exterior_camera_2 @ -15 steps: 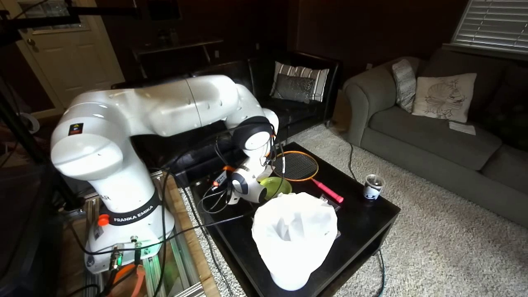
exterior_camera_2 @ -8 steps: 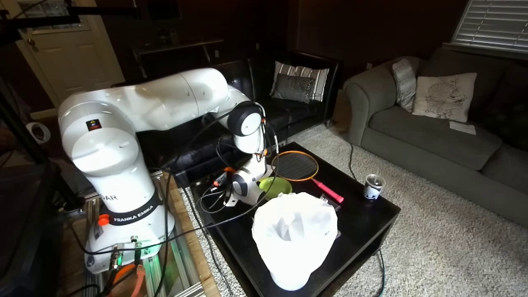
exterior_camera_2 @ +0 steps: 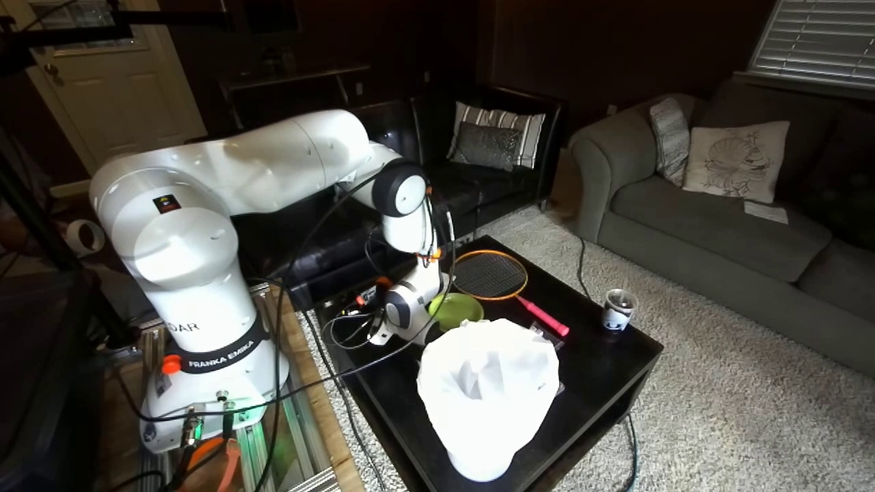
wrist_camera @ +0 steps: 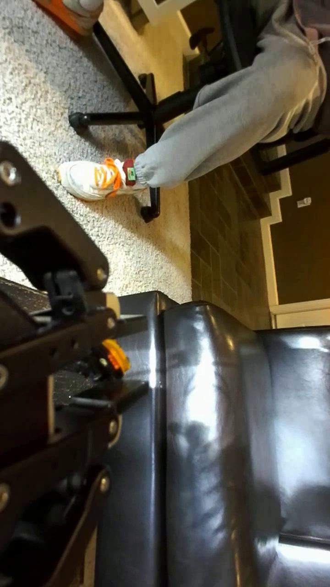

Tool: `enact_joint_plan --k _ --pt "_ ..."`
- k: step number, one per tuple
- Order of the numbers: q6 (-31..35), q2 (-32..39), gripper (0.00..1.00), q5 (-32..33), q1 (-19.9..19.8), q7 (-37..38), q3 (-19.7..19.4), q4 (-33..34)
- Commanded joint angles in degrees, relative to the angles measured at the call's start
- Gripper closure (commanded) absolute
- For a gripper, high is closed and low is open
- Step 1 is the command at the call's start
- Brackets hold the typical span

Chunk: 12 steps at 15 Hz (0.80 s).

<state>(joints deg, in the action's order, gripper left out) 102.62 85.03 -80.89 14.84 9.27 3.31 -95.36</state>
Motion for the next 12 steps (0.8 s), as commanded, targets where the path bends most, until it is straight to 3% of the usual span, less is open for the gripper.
enact_joint_plan --k 1,2,3,8,9,10,12 --pt "1.07 0.01 0.93 0.8 -1.26 3.87 1.13 -0.03" --pt "-1.59 0.02 0.93 -1.92 1.86 4.62 -1.56 0.37" --pt "0.76 0.02 0.93 1.81 -0.92 6.13 0.77 0.35" --pt "-0.93 0.01 0.93 6.37 -0.36 10.58 0.95 1.08" --pt "-3.81 0.01 0.93 4.28 2.84 10.9 -1.61 1.44" --pt "-1.74 0.0 0.93 7.72 0.15 12.18 0.78 1.28" --pt "-1.92 0.0 0.93 9.85 0.76 13.97 0.58 1.75"
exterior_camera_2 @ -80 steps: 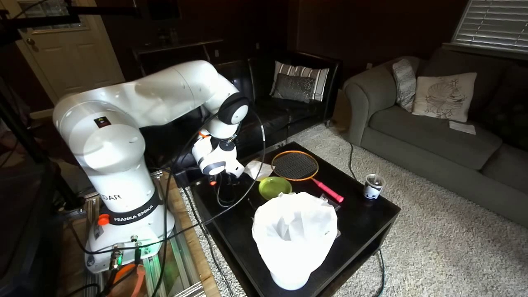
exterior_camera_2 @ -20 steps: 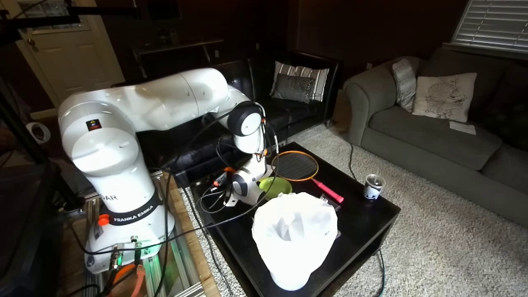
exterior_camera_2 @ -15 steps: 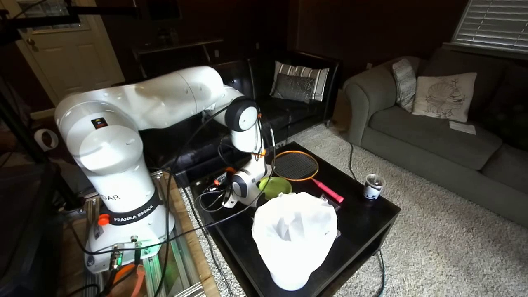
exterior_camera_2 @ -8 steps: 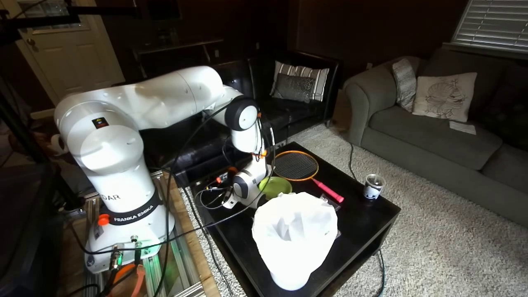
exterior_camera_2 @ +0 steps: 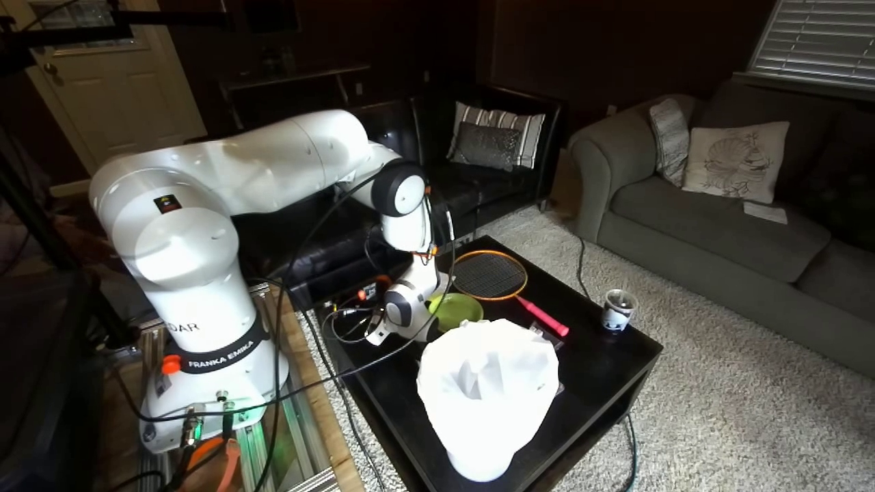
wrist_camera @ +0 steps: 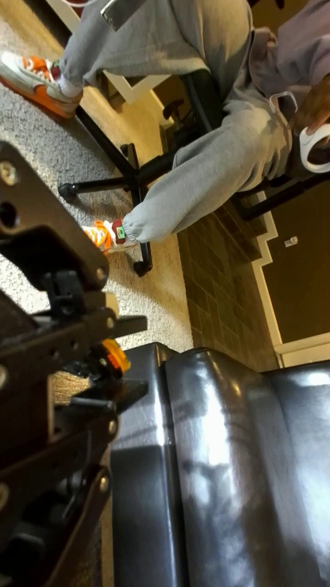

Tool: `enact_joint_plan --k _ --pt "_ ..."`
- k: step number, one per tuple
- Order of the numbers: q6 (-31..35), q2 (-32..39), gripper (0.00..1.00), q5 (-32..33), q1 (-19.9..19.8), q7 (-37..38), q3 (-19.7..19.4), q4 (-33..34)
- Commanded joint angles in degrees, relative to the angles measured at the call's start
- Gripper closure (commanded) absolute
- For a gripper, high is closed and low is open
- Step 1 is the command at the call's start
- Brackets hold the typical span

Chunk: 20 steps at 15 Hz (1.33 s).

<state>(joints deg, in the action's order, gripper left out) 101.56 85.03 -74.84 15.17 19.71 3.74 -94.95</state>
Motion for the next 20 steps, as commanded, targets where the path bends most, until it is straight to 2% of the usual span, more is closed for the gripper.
enact_joint_plan --k 1,3,6,11,13,14,15,16,17,18,19,20 --pt "-0.31 -0.01 0.93 4.75 0.67 3.81 0.24 1.58" --pt "0.55 -0.02 0.93 6.54 0.95 3.29 0.26 2.25" --pt "3.42 0.12 0.93 7.25 0.08 -2.55 0.97 4.36" --pt "13.52 0.44 0.93 4.49 -0.91 -7.11 1.71 5.97" --pt "14.49 -0.02 0.93 4.18 -2.34 -6.64 2.57 4.63" --pt "12.23 0.03 0.93 0.59 0.34 -7.19 -0.08 4.88" --pt "12.06 0.07 0.93 -0.33 0.19 -7.1 -0.14 4.75" --pt "14.45 0.09 0.93 1.86 -2.8 -6.69 2.46 4.32" --pt "11.73 0.1 0.93 -1.7 0.23 -7.48 -0.38 4.76" --pt "11.7 0.13 0.93 -2.35 0.38 -7.45 -0.52 4.84" --pt "14.01 0.13 0.93 0.3 -2.48 -6.79 2.02 4.46" --pt "14.05 0.13 0.85 0.27 -2.49 -6.58 1.94 4.46"
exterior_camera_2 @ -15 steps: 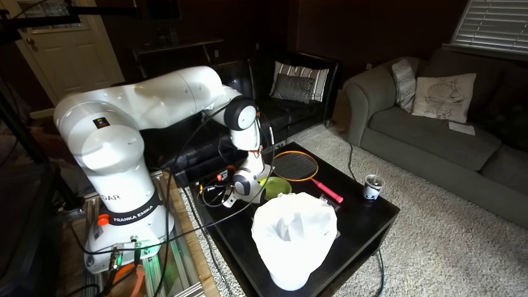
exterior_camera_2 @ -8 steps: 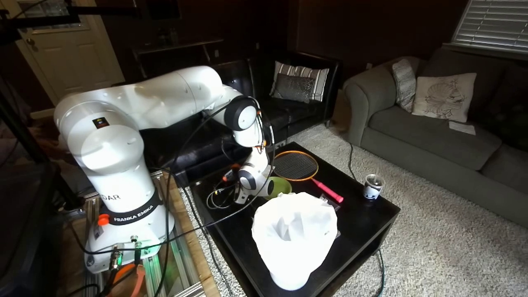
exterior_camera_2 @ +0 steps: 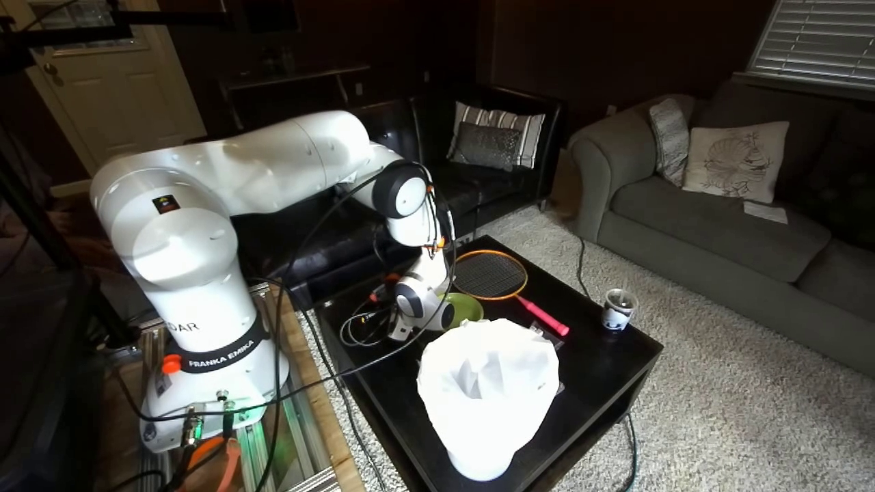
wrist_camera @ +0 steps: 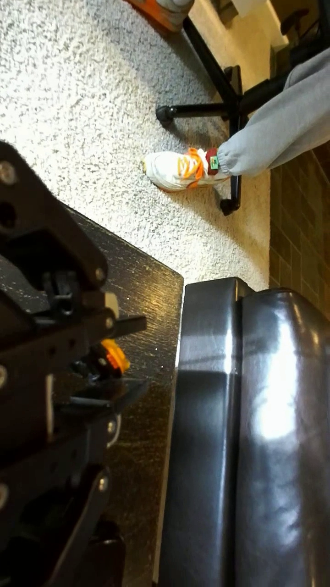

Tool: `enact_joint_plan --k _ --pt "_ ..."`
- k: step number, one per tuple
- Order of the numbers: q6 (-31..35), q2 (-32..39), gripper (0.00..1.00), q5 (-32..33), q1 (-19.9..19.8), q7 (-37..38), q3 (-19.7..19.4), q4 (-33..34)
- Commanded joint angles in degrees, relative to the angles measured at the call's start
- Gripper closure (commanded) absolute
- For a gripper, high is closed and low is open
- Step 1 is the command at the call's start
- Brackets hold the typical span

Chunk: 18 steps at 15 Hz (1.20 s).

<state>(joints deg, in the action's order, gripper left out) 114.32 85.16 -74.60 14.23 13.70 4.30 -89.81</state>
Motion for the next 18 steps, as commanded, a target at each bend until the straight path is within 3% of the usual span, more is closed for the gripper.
enact_joint_plan --k 1,2,3,10,18 --pt "-1.12 0.01 0.46 -3.35 1.54 -0.95 -1.42 -0.31" --pt "-1.17 0.01 0.47 -3.6 1.61 -0.73 -1.66 -0.36" --pt "1.45 0.02 0.45 -0.83 -1.17 -0.01 0.73 -0.78" --pt "3.15 0.14 0.01 -0.8 -1.57 -0.98 0.87 -0.31" --pt "14.02 -0.13 0.0 0.46 2.7 -10.63 3.46 3.19"
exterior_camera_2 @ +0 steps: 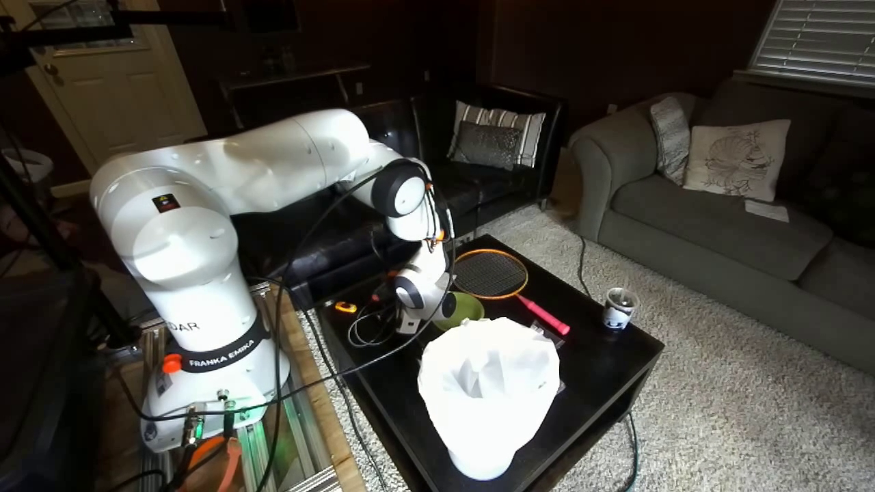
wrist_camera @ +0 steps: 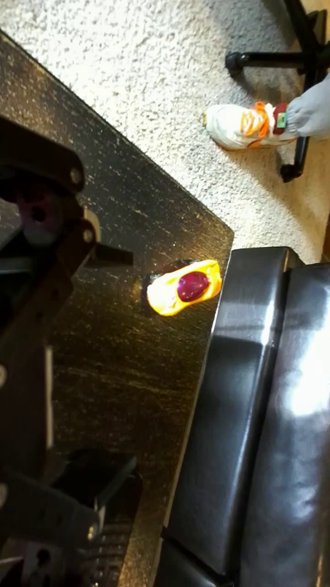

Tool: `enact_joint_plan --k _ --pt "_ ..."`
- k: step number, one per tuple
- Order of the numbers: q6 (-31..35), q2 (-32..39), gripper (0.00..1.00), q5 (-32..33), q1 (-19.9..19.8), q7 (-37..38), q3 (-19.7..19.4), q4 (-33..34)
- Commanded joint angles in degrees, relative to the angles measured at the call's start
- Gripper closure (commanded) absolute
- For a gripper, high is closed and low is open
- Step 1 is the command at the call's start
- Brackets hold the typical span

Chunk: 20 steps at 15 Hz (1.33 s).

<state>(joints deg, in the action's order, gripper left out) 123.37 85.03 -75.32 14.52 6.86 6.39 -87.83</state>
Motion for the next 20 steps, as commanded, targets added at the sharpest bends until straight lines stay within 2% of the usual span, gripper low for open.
enact_joint_plan --k 1,2,6,12,15,16,20 --pt "7.33 0.02 0.0 1.15 3.33 -5.52 1.98 1.38" --pt "9.57 0.39 0.0 1.21 4.09 -7.03 2.58 2.06" --pt "20.79 -5.65 0.0 1.96 6.67 -11.16 4.4 -3.92" --pt "35.12 -17.52 0.0 6.77 9.26 -14.87 6.52 -15.97" --pt "41.31 -22.92 0.0 7.59 8.94 -18.27 10.29 -22.92" --pt "43.16 -25.22 0.0 4.67 10.1 -21.16 10.83 -25.32" --pt "52.85 -29.52 0.0 1.49 8.34 -28.48 18.25 -31.09"
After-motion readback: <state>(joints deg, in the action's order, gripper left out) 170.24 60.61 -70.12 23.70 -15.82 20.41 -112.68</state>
